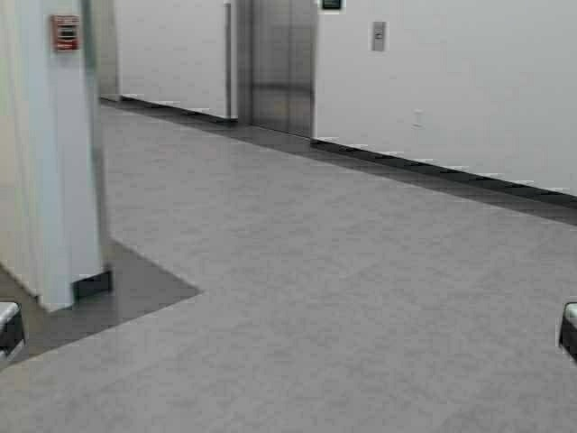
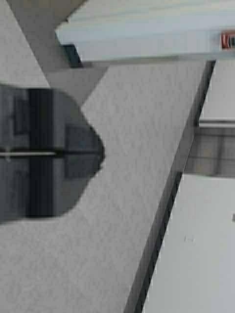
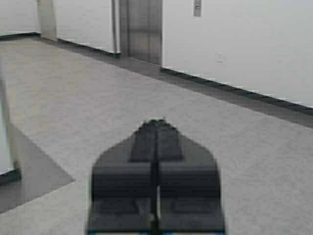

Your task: Navigate to elevator, push the call button, then enter the elevator

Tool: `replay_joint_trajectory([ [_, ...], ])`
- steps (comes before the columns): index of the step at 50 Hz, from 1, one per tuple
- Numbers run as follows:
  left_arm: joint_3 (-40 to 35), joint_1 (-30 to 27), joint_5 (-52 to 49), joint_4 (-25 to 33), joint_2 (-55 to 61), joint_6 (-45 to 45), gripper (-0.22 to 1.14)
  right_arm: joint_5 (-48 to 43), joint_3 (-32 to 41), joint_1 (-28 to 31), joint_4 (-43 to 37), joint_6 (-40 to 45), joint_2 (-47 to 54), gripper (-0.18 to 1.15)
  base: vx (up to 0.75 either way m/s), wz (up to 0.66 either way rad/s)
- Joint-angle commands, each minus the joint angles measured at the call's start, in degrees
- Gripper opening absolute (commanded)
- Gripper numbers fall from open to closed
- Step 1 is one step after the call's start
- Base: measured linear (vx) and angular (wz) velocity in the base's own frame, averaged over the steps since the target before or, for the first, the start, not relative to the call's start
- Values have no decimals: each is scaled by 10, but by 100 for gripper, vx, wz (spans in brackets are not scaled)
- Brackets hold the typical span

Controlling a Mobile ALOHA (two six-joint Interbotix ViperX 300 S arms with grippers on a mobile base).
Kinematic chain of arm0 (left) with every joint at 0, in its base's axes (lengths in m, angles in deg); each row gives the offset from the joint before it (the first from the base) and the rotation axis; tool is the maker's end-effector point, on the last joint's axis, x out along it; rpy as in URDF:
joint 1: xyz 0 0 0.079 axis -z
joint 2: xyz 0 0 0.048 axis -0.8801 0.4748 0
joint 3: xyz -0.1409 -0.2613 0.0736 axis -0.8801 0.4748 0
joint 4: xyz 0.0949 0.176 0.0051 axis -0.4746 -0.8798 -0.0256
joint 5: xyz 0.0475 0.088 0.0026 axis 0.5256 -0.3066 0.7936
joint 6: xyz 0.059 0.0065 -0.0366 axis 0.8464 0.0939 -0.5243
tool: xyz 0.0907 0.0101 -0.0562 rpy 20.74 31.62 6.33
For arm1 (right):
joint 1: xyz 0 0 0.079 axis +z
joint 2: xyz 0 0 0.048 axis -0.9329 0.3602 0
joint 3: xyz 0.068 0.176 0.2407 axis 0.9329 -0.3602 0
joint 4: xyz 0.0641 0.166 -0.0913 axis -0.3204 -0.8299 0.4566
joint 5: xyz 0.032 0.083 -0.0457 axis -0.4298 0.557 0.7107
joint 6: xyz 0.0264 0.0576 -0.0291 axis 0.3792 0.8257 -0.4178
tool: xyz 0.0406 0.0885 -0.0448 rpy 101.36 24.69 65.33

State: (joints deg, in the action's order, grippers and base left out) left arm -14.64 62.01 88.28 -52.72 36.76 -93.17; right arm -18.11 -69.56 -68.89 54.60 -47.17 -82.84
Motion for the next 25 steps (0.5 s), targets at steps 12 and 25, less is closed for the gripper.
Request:
replay_joint_trajectory([
  [12, -11, -1, 5, -2, -4, -4, 3, -8, 19, 0, 0, 2, 25, 4, 72, -30],
  [25, -12, -1, 5, -2, -5, -3, 3, -9, 22, 0, 0, 2, 27, 4, 74, -19],
])
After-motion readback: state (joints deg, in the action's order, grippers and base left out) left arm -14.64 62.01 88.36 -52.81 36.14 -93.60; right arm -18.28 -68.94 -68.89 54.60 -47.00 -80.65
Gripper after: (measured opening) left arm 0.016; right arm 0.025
